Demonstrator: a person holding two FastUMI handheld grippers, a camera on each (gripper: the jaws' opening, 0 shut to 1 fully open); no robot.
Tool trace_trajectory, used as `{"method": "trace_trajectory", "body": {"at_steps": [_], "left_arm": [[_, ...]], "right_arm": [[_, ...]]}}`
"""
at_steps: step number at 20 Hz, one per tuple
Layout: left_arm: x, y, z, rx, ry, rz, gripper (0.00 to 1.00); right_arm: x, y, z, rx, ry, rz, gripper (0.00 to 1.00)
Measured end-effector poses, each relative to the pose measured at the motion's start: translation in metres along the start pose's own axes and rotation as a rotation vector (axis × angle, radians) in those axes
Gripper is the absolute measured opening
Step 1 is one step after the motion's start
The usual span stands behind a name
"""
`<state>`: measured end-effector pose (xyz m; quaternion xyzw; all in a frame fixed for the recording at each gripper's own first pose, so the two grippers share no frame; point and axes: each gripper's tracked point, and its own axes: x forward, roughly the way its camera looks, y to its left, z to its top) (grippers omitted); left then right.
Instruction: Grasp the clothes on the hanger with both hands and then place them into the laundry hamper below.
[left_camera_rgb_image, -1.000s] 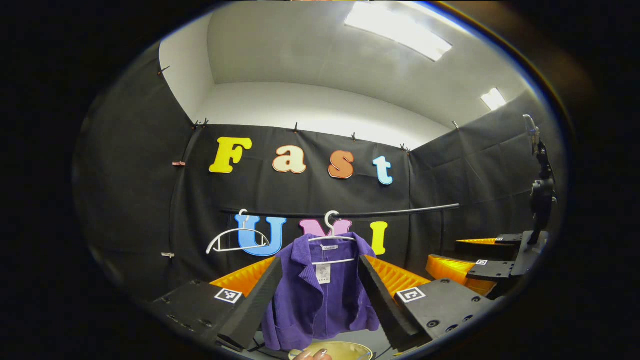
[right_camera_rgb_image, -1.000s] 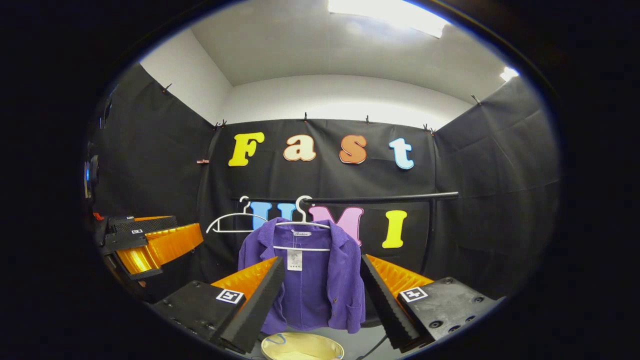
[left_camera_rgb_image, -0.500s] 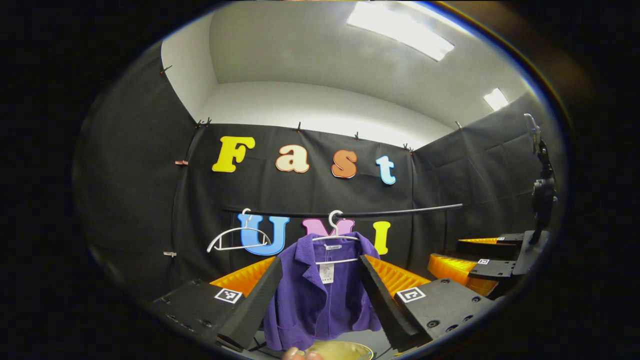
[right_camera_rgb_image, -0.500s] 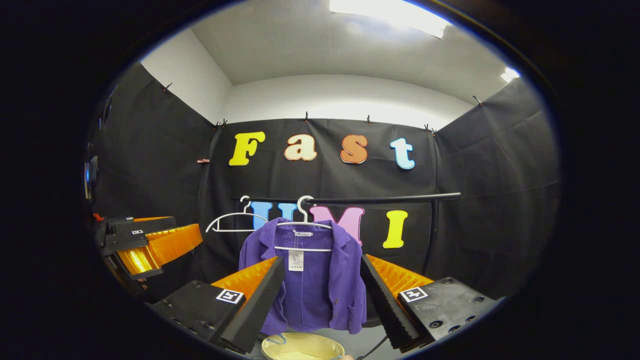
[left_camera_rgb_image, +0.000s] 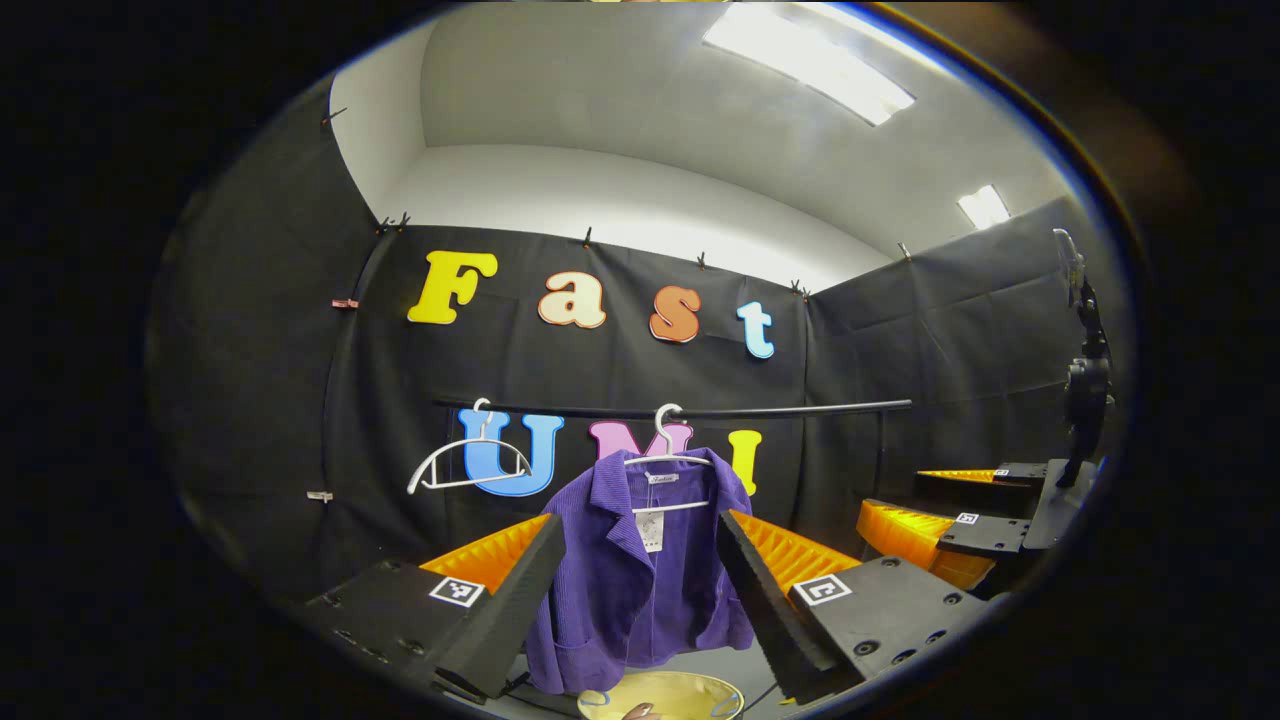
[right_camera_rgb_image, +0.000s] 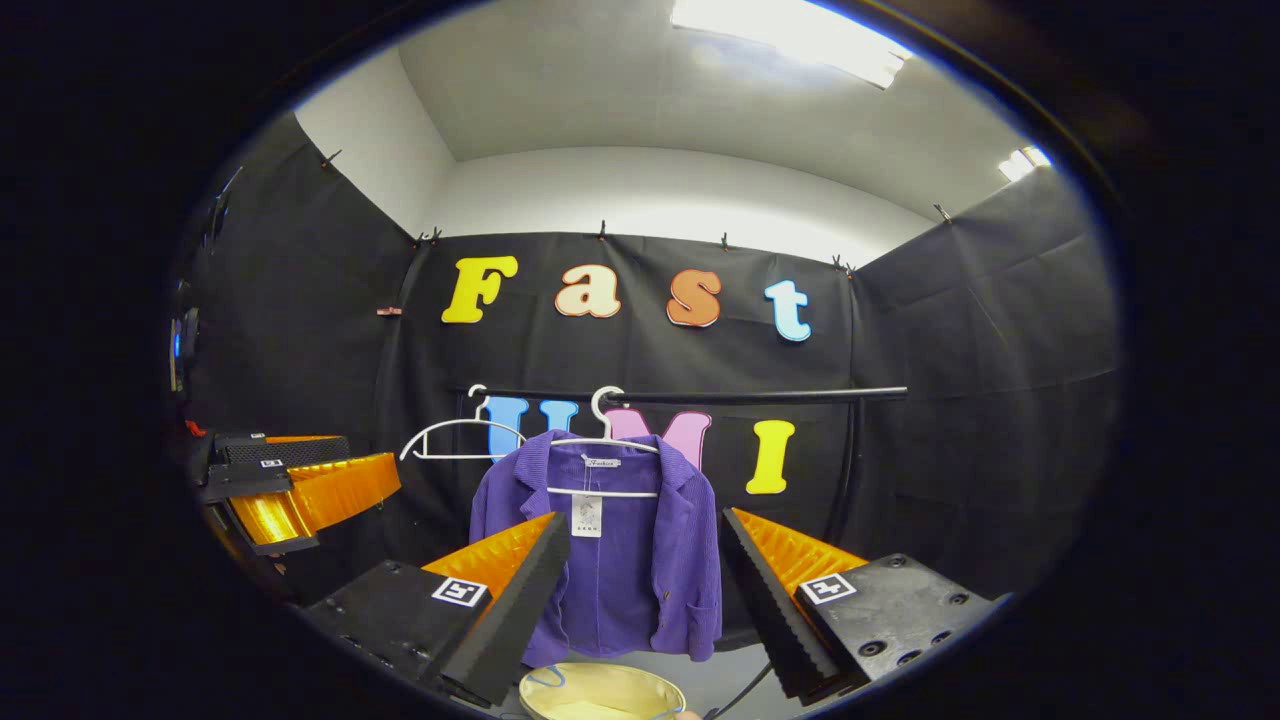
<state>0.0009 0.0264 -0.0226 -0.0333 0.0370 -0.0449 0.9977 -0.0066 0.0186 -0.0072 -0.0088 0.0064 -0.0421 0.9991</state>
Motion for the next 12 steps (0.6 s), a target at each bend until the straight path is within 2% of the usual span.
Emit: {"method": "trace_trajectory", "body": {"at_steps": [5,12], "left_arm": [[0.004,0.010,-0.009,-0.027,0.008,-0.039,0.96],[0.023,0.025,-0.016,-0.030,0.021,-0.048,0.96]], "right_arm": [[0.000,0.003,-0.009,-0.006,0.016,-0.060,0.95],[0.026,0.006,-0.019,0.002,0.019,-0.064,0.97]]}}
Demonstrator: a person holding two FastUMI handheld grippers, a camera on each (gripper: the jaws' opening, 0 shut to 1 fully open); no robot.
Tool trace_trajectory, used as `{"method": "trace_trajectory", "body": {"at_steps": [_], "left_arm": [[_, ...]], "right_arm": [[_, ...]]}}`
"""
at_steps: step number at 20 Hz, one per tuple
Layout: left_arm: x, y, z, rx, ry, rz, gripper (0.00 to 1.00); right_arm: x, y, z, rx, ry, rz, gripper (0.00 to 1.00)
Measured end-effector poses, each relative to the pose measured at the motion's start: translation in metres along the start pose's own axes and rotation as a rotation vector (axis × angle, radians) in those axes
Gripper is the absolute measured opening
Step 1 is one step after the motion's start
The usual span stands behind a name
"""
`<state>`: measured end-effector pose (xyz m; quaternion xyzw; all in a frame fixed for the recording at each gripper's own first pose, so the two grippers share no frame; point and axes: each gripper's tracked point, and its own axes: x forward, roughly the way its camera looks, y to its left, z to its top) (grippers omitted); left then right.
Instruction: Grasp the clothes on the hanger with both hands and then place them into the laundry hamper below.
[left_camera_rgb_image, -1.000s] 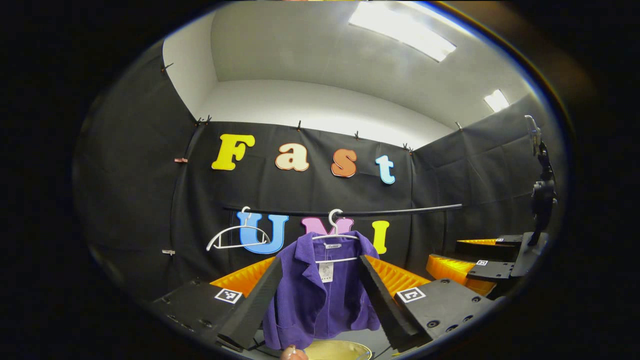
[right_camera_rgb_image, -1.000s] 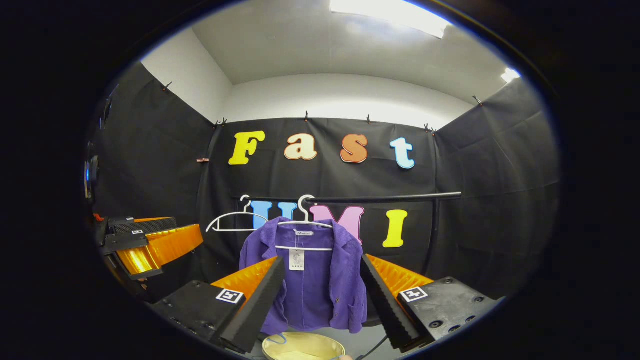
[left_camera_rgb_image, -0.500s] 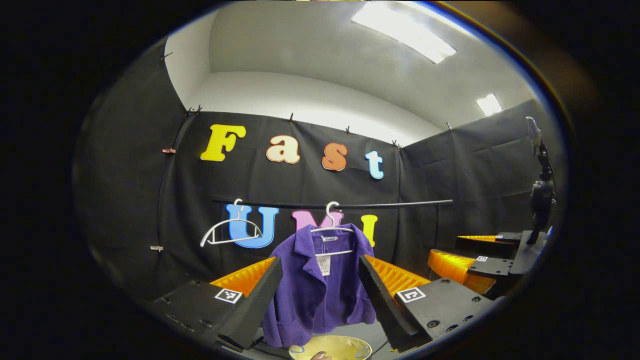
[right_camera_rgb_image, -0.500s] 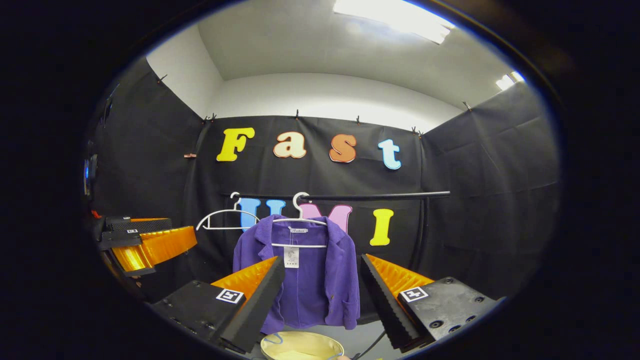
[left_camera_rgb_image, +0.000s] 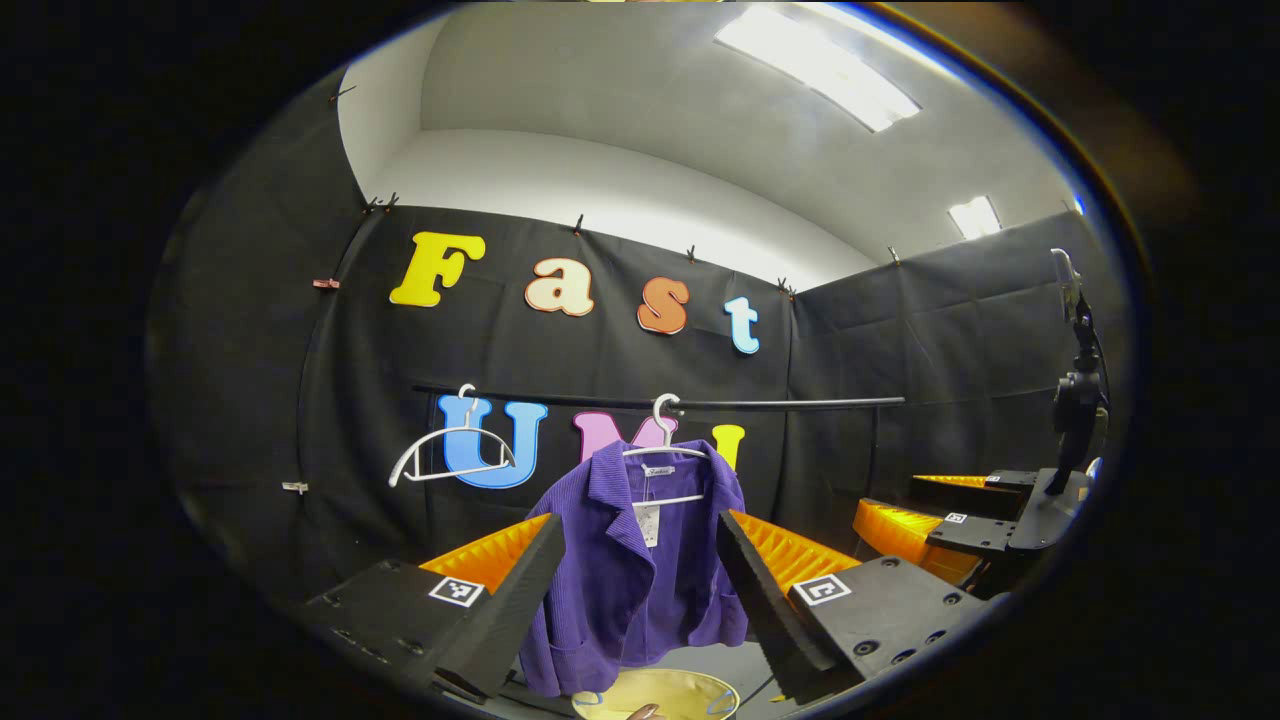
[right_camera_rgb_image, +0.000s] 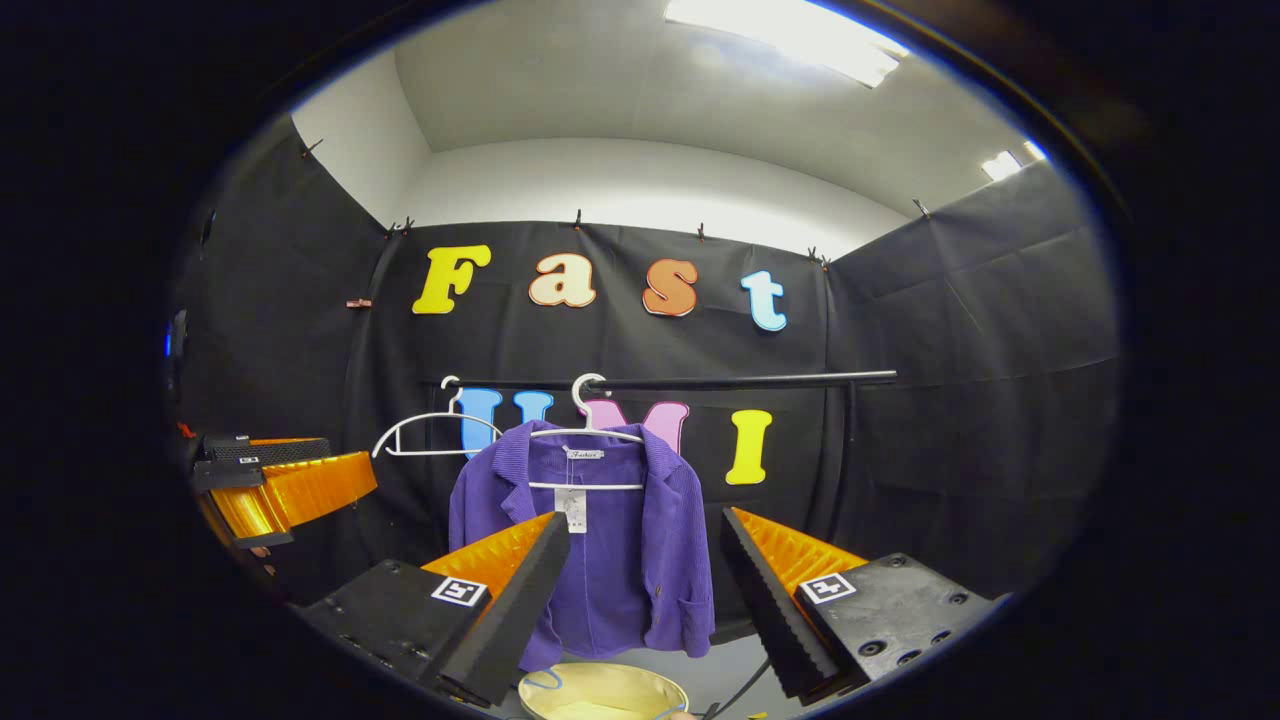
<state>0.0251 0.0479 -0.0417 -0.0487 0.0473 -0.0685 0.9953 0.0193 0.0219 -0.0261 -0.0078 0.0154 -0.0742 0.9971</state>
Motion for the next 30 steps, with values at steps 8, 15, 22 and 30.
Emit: {"method": "trace_trajectory", "body": {"at_steps": [8,15,22,30], "left_arm": [[0.083,0.005,-0.034,0.002,0.022,0.067,0.96],[0.161,0.008,-0.060,0.029,0.045,0.162,0.96],[0.217,0.022,-0.101,-0.005,0.083,0.281,0.96],[0.250,0.043,-0.130,0.019,0.146,0.358,0.96]], "right_arm": [[0.101,-0.011,-0.021,0.046,-0.028,0.072,0.97],[0.199,-0.023,-0.050,0.088,-0.011,0.161,0.97],[0.262,-0.027,-0.092,0.123,0.027,0.212,0.97],[0.311,-0.022,-0.132,0.166,0.096,0.256,0.97]]}}
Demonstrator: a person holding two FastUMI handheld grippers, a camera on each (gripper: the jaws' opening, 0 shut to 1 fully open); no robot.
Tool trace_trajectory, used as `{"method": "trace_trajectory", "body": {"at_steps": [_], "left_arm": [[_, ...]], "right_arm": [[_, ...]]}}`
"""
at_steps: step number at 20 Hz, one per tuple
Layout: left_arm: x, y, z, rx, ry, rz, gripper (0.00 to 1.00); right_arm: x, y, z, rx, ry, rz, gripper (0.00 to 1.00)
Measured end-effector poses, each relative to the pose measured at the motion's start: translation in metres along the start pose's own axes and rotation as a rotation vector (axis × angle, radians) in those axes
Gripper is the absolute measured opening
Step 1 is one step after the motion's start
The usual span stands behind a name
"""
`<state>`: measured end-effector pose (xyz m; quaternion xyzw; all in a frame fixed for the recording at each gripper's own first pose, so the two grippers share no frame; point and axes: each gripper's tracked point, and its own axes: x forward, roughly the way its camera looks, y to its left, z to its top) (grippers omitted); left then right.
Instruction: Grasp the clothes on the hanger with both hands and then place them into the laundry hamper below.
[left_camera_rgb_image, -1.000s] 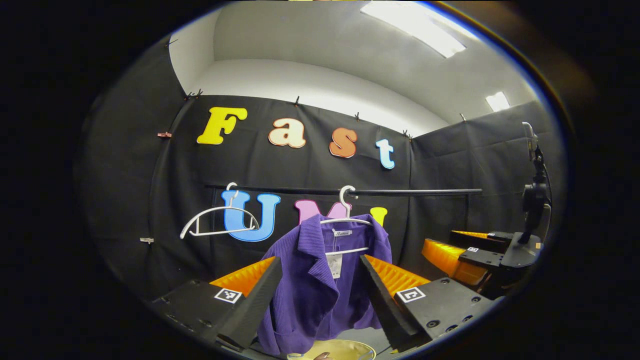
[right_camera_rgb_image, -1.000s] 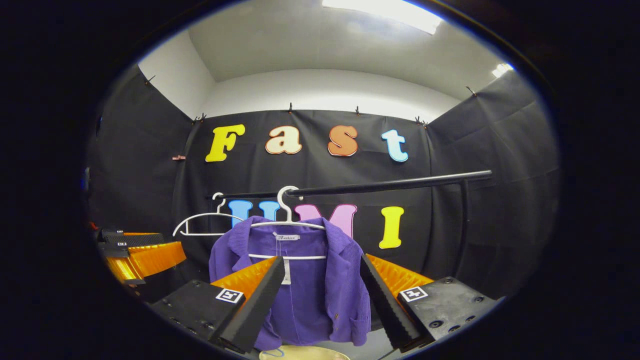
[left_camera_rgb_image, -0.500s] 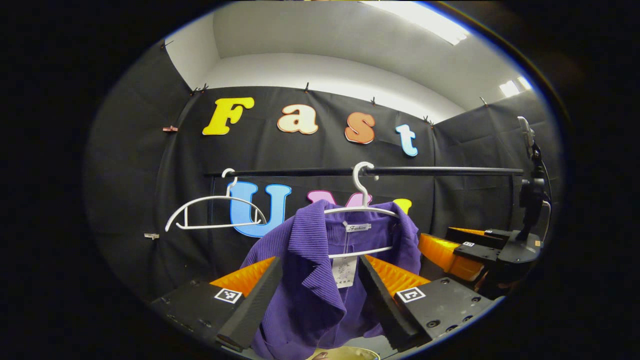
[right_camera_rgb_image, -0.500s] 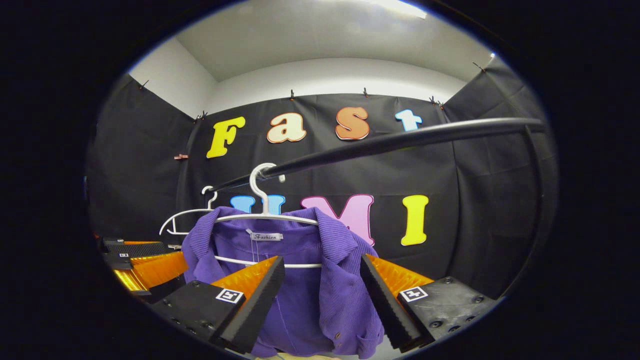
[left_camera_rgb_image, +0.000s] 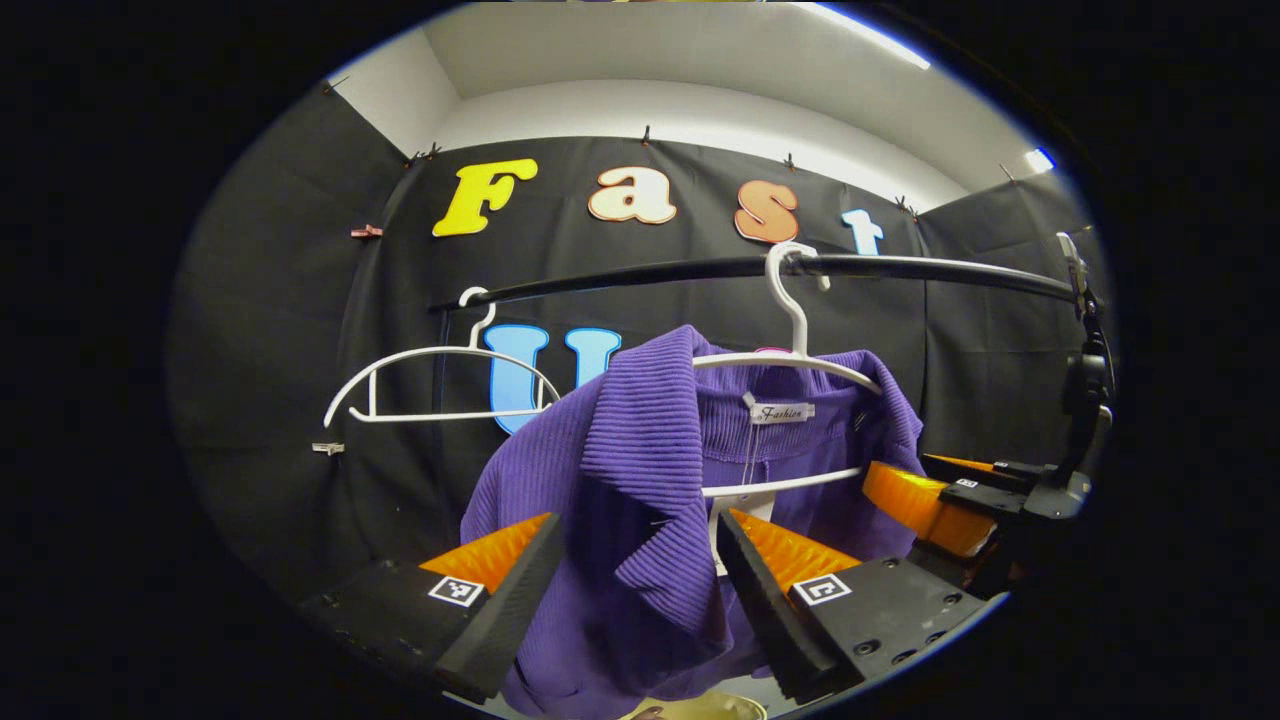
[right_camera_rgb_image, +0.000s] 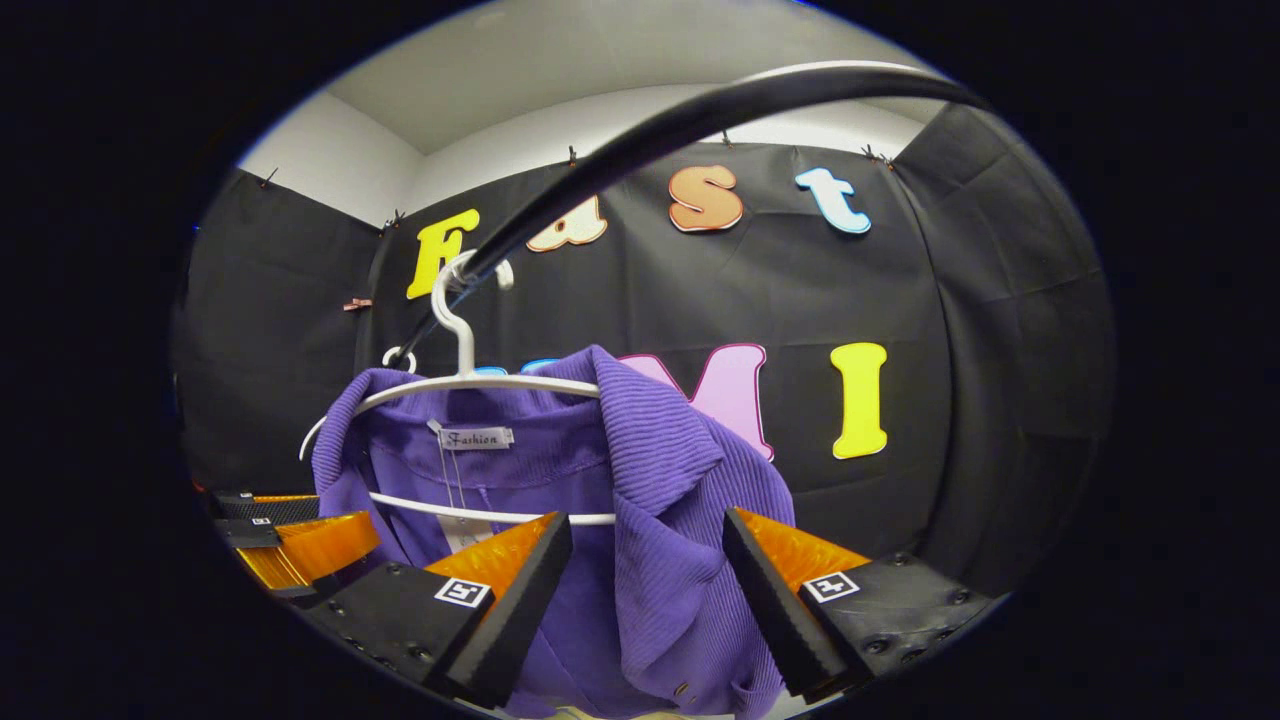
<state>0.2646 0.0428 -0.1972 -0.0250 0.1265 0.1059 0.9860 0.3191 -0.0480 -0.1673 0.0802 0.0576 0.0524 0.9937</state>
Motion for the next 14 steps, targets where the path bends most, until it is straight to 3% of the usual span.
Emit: {"method": "trace_trajectory", "body": {"at_steps": [5,7,11,14], "left_arm": [[0.021,-0.006,-0.010,-0.021,0.019,-0.006,0.91],[0.028,-0.004,-0.016,-0.010,0.038,0.007,0.84],[0.036,-0.001,-0.019,0.000,0.042,0.025,0.13],[0.039,0.005,-0.017,0.010,0.049,0.036,0.10]], "right_arm": [[0.019,-0.006,-0.011,0.028,0.014,0.020,0.99],[0.027,-0.011,-0.016,0.032,0.022,0.018,0.74],[0.042,-0.020,-0.019,0.026,0.034,0.050,0.12],[0.044,-0.022,-0.015,0.053,0.027,0.078,0.12]]}}
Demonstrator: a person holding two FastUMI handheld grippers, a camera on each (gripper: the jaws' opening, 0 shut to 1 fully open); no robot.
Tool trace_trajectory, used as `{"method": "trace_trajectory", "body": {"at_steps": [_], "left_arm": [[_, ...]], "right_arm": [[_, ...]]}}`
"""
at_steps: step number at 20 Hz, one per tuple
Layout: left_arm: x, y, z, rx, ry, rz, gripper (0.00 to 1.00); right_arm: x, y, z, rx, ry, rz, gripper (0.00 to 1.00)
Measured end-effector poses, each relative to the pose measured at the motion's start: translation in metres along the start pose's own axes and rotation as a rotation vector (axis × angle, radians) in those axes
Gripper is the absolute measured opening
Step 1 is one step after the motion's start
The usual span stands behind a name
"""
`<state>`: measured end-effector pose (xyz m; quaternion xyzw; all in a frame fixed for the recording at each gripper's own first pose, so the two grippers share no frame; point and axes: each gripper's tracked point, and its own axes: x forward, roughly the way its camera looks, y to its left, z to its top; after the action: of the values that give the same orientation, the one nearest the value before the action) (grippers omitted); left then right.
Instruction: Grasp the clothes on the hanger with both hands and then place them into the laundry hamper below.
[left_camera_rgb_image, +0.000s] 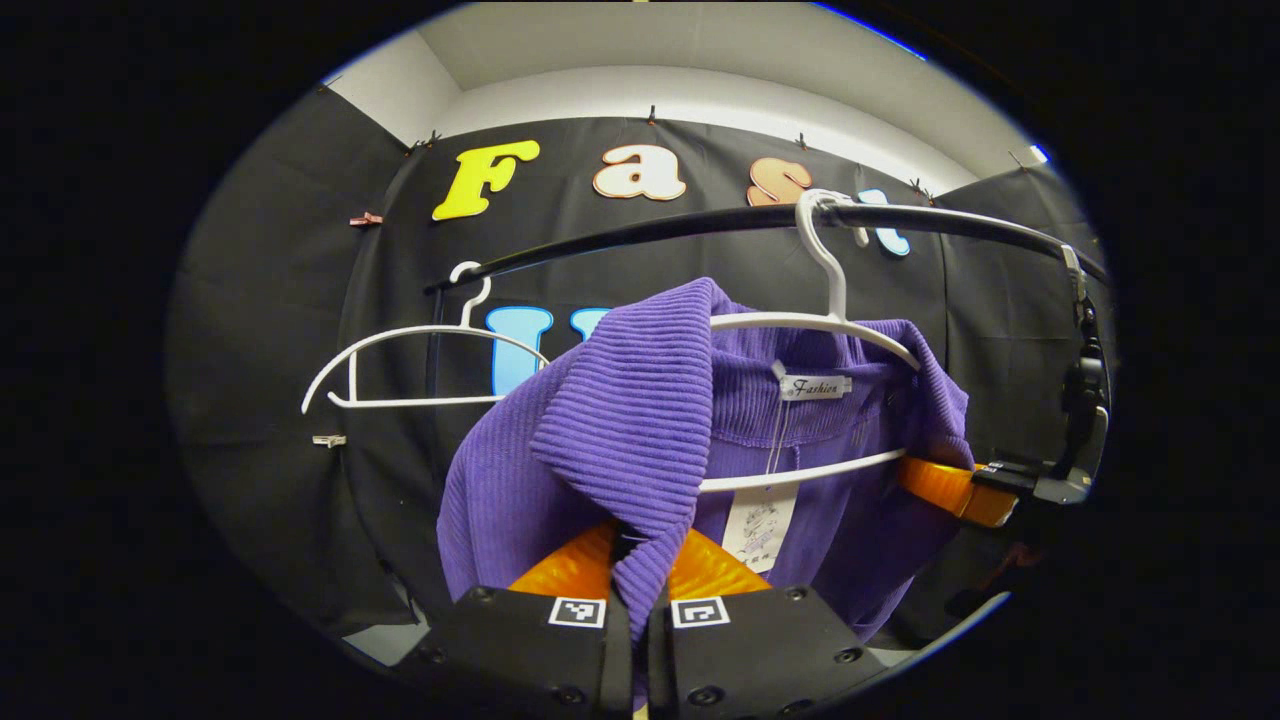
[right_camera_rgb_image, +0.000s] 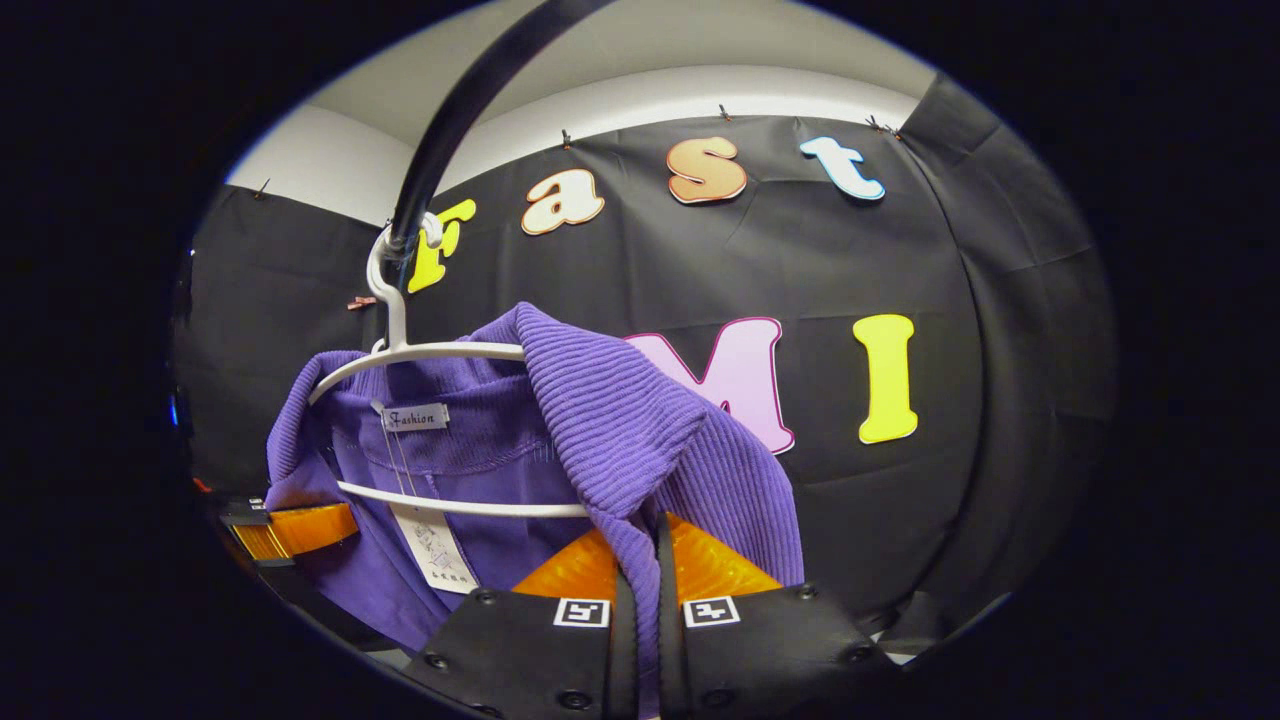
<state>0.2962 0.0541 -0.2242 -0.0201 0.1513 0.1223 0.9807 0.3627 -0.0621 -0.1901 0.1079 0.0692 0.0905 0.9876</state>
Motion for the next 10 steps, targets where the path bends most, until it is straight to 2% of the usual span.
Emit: {"method": "trace_trajectory", "body": {"at_steps": [4,10], "left_arm": [[0.004,0.010,0.000,0.015,0.009,0.035,0.10],[-0.009,0.030,0.013,0.050,-0.004,0.108,0.09]], "right_arm": [[-0.001,-0.011,0.007,0.034,-0.015,0.018,0.12],[-0.009,-0.036,0.026,0.078,-0.074,-0.010,0.12]]}}
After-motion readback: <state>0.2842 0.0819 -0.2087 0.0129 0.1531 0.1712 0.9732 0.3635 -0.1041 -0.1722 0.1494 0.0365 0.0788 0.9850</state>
